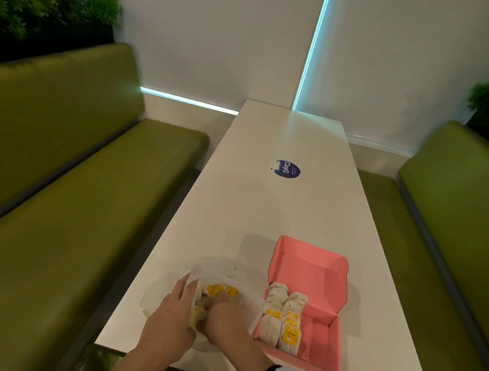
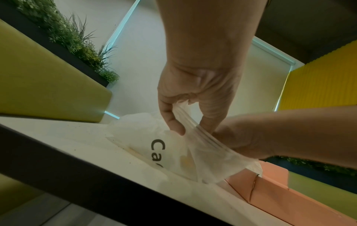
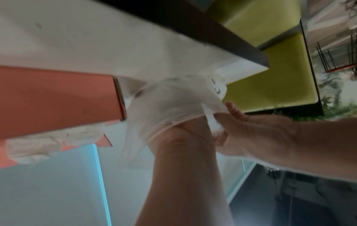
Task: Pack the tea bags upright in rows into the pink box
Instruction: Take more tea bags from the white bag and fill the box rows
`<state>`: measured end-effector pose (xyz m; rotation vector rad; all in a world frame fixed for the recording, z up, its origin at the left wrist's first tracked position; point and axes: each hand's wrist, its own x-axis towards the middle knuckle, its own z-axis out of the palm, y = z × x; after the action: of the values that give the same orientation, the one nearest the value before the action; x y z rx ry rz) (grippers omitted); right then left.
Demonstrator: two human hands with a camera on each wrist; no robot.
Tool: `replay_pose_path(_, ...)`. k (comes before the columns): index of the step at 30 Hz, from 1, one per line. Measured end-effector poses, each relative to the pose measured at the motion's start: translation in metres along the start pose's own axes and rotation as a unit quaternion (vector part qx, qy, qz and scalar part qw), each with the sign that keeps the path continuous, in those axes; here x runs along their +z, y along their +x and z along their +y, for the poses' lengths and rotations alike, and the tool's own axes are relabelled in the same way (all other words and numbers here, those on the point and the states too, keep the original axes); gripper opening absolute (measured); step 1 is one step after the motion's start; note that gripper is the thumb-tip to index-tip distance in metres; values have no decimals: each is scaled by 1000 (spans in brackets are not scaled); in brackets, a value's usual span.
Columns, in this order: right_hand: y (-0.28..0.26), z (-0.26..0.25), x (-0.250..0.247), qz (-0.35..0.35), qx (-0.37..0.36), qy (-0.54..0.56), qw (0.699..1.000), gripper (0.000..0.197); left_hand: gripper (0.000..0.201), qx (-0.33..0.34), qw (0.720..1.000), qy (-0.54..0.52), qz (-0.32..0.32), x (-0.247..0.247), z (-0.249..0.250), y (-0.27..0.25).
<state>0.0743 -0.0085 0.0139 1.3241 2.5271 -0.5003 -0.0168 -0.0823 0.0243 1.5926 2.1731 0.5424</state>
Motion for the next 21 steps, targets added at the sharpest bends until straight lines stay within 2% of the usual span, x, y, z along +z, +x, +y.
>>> replay_pose_path(3, -6, -1, -12, 80, -2, 59, 995, 26, 75, -21, 999, 17, 21, 1, -1, 5)
replay_pose_path(6, -23, 0, -34, 155, -6, 100, 983, 29, 77, -57, 996, 48, 42, 1, 2, 10)
replay_pose_path(9, -38, 5, -64, 176, 0, 194, 965, 29, 69, -10, 997, 29, 66, 6, 4, 12)
replay_pose_path(10, -42, 10, -72, 175, -1, 273, 946, 25, 64, 12, 998, 16, 61, 9, 4, 13)
replay_pose_path(12, -51, 20, -85, 142, -14, 467, 873, 13, 59, 45, 998, -16, 47, 14, 4, 11)
replay_pose_path(13, -56, 26, -90, 129, -19, 527, 840, 12, 57, 58, 997, -32, 36, 15, 4, 8)
replay_pose_path(14, -60, 31, -94, 125, -23, 561, 818, 15, 56, 65, 997, -44, 23, 15, 3, 3)
replay_pose_path(16, -66, 42, -100, 134, -27, 588, 797, 19, 62, 63, 996, -58, 2, 7, 4, -7)
replay_pose_path(17, -68, 48, -102, 141, -25, 595, 791, 20, 68, 58, 997, -50, 11, 1, 5, -12)
replay_pose_path(18, -70, 53, -104, 149, -22, 599, 786, 20, 63, 59, 997, -23, 44, -6, 7, -17)
replay_pose_path(20, -73, 61, -104, 156, -22, 597, 786, 18, 27, 82, 984, 34, 157, -24, 16, -24)
replay_pose_path(21, -74, 63, -104, 156, -22, 593, 790, 17, 16, 87, 976, 30, 195, -32, 23, -25)
